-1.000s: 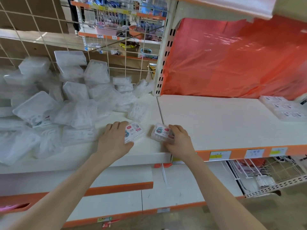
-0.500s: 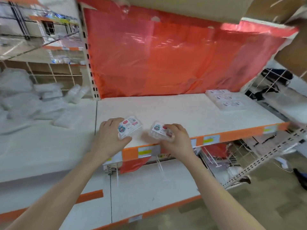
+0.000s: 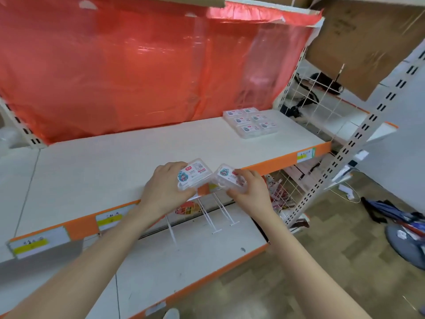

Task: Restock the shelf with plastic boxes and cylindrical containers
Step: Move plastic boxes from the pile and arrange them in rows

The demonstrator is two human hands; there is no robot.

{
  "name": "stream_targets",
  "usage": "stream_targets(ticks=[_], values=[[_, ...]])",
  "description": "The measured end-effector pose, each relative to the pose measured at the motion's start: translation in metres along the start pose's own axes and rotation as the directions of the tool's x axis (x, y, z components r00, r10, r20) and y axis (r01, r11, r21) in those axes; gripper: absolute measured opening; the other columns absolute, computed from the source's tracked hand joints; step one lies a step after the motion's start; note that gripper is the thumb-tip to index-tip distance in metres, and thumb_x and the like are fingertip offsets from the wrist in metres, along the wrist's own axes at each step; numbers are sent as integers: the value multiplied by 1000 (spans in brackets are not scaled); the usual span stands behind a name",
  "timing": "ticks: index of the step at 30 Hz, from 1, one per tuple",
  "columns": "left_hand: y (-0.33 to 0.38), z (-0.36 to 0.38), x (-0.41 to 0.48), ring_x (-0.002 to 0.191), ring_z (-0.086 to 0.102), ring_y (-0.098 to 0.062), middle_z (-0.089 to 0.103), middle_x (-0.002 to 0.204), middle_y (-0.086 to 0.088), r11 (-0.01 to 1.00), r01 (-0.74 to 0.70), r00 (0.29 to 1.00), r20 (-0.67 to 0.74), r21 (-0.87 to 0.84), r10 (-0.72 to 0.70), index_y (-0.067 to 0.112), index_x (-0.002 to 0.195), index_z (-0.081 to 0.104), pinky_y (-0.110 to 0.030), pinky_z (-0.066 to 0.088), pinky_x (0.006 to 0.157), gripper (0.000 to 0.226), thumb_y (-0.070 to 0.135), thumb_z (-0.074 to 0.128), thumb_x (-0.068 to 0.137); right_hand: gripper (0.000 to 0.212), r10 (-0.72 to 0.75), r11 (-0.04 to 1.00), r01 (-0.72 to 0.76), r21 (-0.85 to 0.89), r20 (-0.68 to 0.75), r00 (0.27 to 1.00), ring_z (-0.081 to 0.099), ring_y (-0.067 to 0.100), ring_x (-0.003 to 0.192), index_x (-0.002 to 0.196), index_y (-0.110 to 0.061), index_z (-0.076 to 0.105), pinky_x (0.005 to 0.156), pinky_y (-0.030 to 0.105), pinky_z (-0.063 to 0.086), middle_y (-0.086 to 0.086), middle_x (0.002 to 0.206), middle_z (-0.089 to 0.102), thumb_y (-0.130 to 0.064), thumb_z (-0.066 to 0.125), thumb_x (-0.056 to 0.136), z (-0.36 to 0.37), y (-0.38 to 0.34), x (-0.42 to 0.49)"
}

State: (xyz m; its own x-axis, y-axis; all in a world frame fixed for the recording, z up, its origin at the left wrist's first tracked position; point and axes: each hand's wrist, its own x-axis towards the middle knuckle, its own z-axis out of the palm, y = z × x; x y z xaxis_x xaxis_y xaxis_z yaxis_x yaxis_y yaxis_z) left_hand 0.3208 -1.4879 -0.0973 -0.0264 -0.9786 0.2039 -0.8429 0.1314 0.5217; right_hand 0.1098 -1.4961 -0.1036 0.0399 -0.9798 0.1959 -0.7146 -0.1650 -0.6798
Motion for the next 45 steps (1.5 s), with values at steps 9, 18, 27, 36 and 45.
stream_targets(ticks=[9,18,27,36,45], values=[[18,46,73,116,42,-22,51,128,0,999,-22,997,78,-23,24,21,130,45,-29,37,87,63,37,68,74,49,61,998,-63,-25,-75,995,50,22,106,119,-11,58,81,21,33,7,116,54,-20,74,74,-12,51,50],[22,64,184,116,43,-25,49,129,-4,999,-36,995,89,-21,38,17,132,44,-26,29,95,62,28,67,75,50,22,996,-27,-90,-54,998,48,23,113,121,-9,55,82,15,27,8,124,51,-11,71,74,-27,70,168],[32,79,242,117,39,-26,46,130,-2,1000,29,992,125,12,-30,20,134,40,-26,31,90,63,25,64,76,47,-8,995,6,-101,-25,1000,45,26,113,118,-4,54,83,17,29,14,123,51,0,65,73,-28,93,233],[62,106,268,116,39,-23,46,129,0,996,90,994,70,-15,-88,22,133,41,-25,30,89,61,26,65,77,47,-117,993,118,-22,38,992,45,25,112,118,-3,53,83,17,28,13,122,49,2,65,73,-51,128,282],[107,141,258,121,34,-17,42,137,5,996,91,996,-28,5,-90,21,136,39,-19,23,93,64,27,65,78,48,-304,953,302,36,138,943,47,27,113,115,-2,55,95,27,35,12,121,50,7,66,70,-83,178,293]])
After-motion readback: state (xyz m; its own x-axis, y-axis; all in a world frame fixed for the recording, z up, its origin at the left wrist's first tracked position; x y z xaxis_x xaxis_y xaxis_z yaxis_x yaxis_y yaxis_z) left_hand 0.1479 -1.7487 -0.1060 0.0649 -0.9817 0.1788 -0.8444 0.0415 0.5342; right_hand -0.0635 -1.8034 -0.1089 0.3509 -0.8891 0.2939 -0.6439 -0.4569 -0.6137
